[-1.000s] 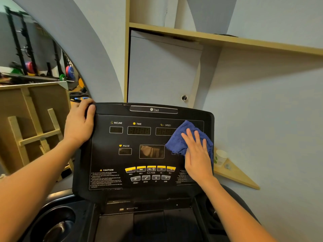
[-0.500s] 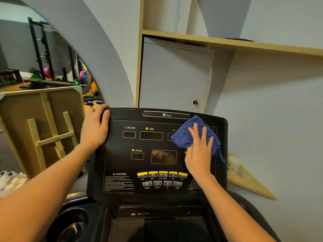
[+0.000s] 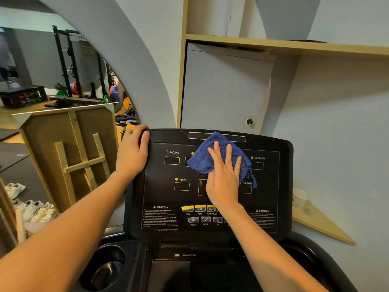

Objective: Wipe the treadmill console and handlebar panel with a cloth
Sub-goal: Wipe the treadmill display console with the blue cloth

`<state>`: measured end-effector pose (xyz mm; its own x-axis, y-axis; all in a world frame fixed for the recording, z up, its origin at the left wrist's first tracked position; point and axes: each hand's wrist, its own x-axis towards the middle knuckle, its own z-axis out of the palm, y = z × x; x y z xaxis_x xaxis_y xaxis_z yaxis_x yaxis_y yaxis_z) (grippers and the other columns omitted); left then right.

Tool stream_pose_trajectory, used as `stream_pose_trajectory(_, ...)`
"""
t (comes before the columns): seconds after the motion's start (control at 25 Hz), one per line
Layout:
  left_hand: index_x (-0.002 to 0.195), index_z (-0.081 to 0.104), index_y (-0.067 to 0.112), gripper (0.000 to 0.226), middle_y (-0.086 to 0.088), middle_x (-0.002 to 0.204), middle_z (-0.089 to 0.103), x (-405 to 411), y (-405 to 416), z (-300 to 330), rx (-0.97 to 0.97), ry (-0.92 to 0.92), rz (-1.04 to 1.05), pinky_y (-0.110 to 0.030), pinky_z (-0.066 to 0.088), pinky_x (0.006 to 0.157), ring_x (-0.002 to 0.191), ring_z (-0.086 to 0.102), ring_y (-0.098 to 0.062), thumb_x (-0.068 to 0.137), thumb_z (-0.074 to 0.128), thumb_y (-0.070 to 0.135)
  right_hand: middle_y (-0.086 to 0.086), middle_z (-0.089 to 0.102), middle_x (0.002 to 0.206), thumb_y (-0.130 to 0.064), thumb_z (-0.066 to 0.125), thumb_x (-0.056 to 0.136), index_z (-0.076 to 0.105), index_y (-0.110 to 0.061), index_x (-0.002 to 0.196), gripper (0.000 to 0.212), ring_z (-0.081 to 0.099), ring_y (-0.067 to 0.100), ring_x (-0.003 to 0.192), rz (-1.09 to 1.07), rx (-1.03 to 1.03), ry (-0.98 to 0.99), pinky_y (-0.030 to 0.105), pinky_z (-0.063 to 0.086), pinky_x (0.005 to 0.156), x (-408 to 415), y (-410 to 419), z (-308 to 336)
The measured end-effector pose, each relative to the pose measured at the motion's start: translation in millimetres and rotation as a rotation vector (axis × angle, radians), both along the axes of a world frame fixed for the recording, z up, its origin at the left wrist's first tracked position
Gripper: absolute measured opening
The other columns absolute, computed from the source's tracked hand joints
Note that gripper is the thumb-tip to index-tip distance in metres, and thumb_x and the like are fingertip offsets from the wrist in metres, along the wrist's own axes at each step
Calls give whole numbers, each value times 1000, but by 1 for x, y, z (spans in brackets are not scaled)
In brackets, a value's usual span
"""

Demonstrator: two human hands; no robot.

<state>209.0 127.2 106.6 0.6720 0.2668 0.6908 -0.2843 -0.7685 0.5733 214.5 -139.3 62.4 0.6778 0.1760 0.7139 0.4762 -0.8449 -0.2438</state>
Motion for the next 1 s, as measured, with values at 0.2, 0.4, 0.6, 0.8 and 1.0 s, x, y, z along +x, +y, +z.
stream_pose_trajectory(0.2,132,50,23,37,-9,115,55,0,-1,0,-5,14,14,-32,40,84,101,54,-19,104,34,41,-4,16,164,-17,55,93,31,-23,153,65,0,25,152,68,-17,-29,55,-2,120,-5,27,-1)
stream_pose_trajectory(0.4,132,49,25,37,-7,115,55,2,1,-1,-9,21,28,-32,41,83,99,52,-15,104,34,43,-3,17,164,-20,53,91,31,-23,153,66,2,26,152,111,-84,-40,56,4,120,-12,55,-1)
stream_pose_trajectory(0.6,130,51,23,35,-9,111,55,3,1,-2,8,-8,16,-31,40,79,93,52,-15,105,35,41,-3,17,164,-21,55,93,35,-21,151,62,-3,25,152,208,-195,-27,56,4,120,-28,75,-10)
stream_pose_trajectory(0.8,131,52,21,36,-9,109,55,2,2,-2,7,-17,4,-28,37,79,92,50,-12,105,35,40,-6,19,164,-34,42,102,37,-22,151,50,0,21,152,283,-302,-24,54,5,121,-43,77,-28)
stream_pose_trajectory(1.0,131,51,22,36,-9,109,55,1,2,0,-1,-1,0,-29,38,80,96,52,-17,105,34,40,-7,18,163,-36,42,103,34,-23,152,52,-2,17,152,349,-445,5,51,5,121,-58,60,-52)
